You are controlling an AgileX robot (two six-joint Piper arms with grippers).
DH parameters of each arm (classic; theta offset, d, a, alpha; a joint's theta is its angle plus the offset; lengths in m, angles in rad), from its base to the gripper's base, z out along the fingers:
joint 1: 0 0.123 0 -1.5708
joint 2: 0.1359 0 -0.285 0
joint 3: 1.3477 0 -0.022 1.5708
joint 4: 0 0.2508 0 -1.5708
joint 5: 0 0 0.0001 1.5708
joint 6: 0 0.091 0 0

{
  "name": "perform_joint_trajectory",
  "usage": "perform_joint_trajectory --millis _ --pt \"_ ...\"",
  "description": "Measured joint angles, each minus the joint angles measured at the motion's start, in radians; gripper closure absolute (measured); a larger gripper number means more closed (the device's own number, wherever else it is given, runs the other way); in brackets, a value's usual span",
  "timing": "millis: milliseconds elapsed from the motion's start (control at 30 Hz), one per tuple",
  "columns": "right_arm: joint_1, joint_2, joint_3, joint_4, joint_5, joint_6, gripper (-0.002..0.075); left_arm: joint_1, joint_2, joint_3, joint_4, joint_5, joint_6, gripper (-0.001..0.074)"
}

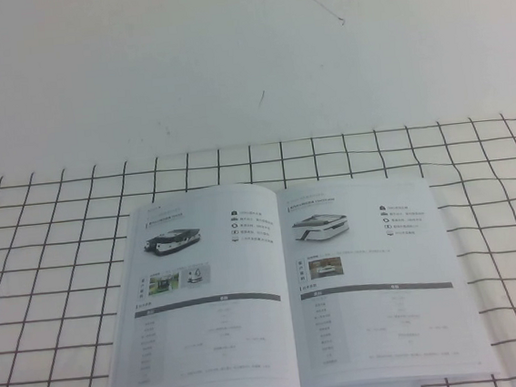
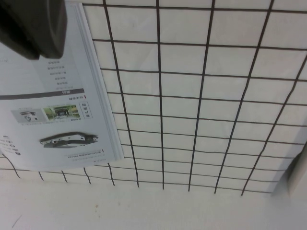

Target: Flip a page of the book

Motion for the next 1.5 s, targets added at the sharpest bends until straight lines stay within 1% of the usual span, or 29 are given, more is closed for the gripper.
perform_joint_trajectory --millis 1133,1300,1400,1500 --pt "0.0 -0.008 0.005 0.0 -0.006 0.0 0.0726 0.0 0.0 -0.004 -0.004 0.014 0.01 0.0737" --pt "0.0 -0.105 0.054 0.0 -0.062 -0.004 0.0726 0.0 0.0 -0.004 -0.004 0.015 0.01 0.0737" --pt "0.0 -0.181 0.116 -0.005 -0.149 -0.021 0.0726 0.0 0.0 -0.004 -0.004 0.015 0.01 0.0737" --pt "-0.007 -0.206 0.197 -0.025 -0.259 -0.048 0.0726 0.0 0.0 -0.004 -0.004 0.015 0.01 0.0737"
